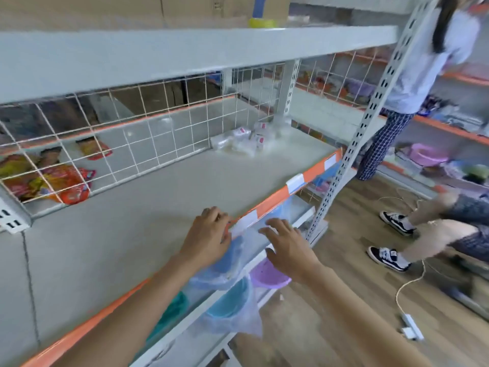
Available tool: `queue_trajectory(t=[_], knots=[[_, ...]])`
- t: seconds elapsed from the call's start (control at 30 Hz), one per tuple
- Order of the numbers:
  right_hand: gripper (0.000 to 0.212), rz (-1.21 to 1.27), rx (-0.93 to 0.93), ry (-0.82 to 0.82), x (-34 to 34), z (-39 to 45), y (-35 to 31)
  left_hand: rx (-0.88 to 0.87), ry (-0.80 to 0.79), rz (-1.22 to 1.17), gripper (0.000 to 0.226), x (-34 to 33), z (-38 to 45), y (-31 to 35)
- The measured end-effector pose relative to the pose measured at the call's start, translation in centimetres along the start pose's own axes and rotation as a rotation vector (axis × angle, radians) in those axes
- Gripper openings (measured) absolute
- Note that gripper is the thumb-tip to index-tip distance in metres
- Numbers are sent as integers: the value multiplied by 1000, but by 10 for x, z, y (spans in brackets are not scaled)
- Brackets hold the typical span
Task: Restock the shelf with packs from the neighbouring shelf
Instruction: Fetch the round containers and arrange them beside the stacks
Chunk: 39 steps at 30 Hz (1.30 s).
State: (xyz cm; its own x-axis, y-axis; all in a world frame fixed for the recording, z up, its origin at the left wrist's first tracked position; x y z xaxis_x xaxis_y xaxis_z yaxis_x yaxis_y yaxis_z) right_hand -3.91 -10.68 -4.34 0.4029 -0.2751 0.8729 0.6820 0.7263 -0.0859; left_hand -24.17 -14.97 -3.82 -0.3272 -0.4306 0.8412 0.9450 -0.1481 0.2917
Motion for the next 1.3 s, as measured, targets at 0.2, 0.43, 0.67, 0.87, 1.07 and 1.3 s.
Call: queue_trajectory(t=[0.2,0.43,0.67,0.87,1.07,1.3], knots=[[41,89,-112,10,-26,55,55,91,-34,-7,38,-36,42,-9],[38,166,-22,-64,-65,119,81,188,-21,22,33,-38,67,-28],[43,191,22,-203,-101,210,111,355,-34,113,32,-51,85,-24],[51,108,44,-177,-116,292,140,495,-69,247,27,-57,115,-18],[61,101,147,-240,-131,286,158,530,-39,261,33,-72,145,-5],[57,484,413,-336,-102,233,170,421,13,211,71,-101,177,1]])
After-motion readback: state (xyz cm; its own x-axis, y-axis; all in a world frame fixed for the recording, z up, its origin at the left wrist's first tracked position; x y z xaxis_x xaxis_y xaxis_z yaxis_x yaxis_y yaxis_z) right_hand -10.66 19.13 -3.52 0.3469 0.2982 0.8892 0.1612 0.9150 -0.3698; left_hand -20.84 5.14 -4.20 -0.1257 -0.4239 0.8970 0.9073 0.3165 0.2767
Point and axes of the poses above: each hand's wrist, its own z-axis towards the middle knuckle, its own x-axis out of the back of the hand, y = z × x, the point moved 1 cm from there along z, towards the middle knuckle, and after that the axes turned 9 degrees about y, right-handed, at the moved point
